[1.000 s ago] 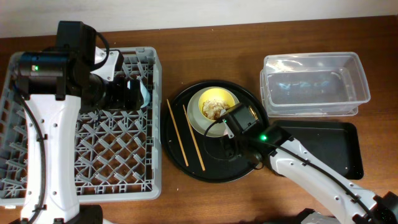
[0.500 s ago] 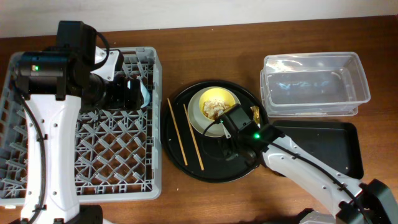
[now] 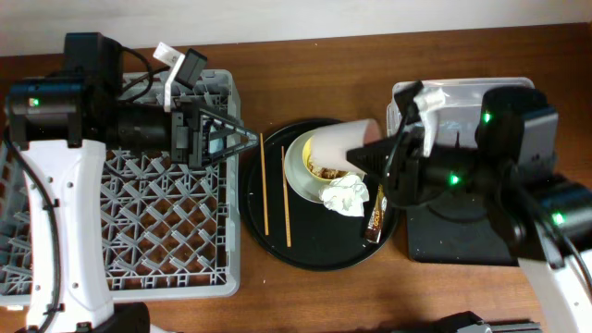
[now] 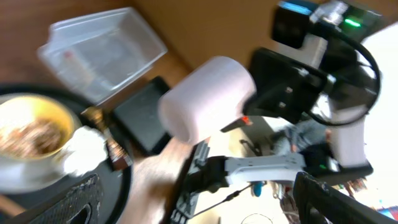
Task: Sort waste into correct bins and load items into the dishwasher rack
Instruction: 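Hand the pink cup from the right gripper to the left gripper, then place the pink cup in the rack with the left gripper, then grasp the white tissue with the right gripper and drop it in the clear bin, then grasp the snack wrapper with the right gripper and drop it in the clear bin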
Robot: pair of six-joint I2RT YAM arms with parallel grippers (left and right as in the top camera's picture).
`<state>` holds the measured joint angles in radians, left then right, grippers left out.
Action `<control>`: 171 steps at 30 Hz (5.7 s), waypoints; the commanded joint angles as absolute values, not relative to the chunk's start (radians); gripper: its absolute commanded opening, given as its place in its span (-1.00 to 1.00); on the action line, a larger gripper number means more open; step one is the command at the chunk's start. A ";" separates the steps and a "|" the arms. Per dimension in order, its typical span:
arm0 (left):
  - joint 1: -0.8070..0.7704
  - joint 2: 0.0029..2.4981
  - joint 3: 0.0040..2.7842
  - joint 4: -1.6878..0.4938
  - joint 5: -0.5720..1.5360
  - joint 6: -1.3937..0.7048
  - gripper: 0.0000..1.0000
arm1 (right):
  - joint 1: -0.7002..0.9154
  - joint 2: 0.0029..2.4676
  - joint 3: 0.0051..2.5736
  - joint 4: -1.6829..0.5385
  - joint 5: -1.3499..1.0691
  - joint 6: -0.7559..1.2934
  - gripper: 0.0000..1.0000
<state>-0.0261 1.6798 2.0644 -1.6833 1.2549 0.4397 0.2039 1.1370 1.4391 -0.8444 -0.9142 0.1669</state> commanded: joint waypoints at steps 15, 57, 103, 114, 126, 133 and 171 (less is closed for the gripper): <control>-0.269 1.672 2.064 -1.663 1.394 0.555 0.83 | 0.204 1.241 1.444 -0.500 -1.531 0.139 -0.92; -0.050 1.673 1.468 -1.253 0.100 -0.145 -0.09 | 0.159 1.249 1.305 -1.200 -0.450 0.078 0.97; 0.116 1.521 1.796 -1.272 0.115 -0.186 0.99 | 0.497 1.763 1.292 -0.938 0.009 0.293 -0.92; 0.116 1.521 1.796 -1.272 0.115 -0.186 0.98 | 0.127 1.642 1.528 -1.047 0.240 0.271 -0.89; 0.116 1.521 1.796 -1.273 0.115 -0.186 0.98 | -0.022 1.717 1.687 -1.203 0.121 0.270 0.97; 0.116 1.521 1.796 -1.273 0.115 -0.186 0.99 | 0.049 1.678 1.720 -1.519 -0.307 0.270 -0.92; 0.116 1.521 1.796 -1.273 0.115 -0.186 0.98 | 0.354 1.581 1.469 -1.105 0.362 0.484 -0.92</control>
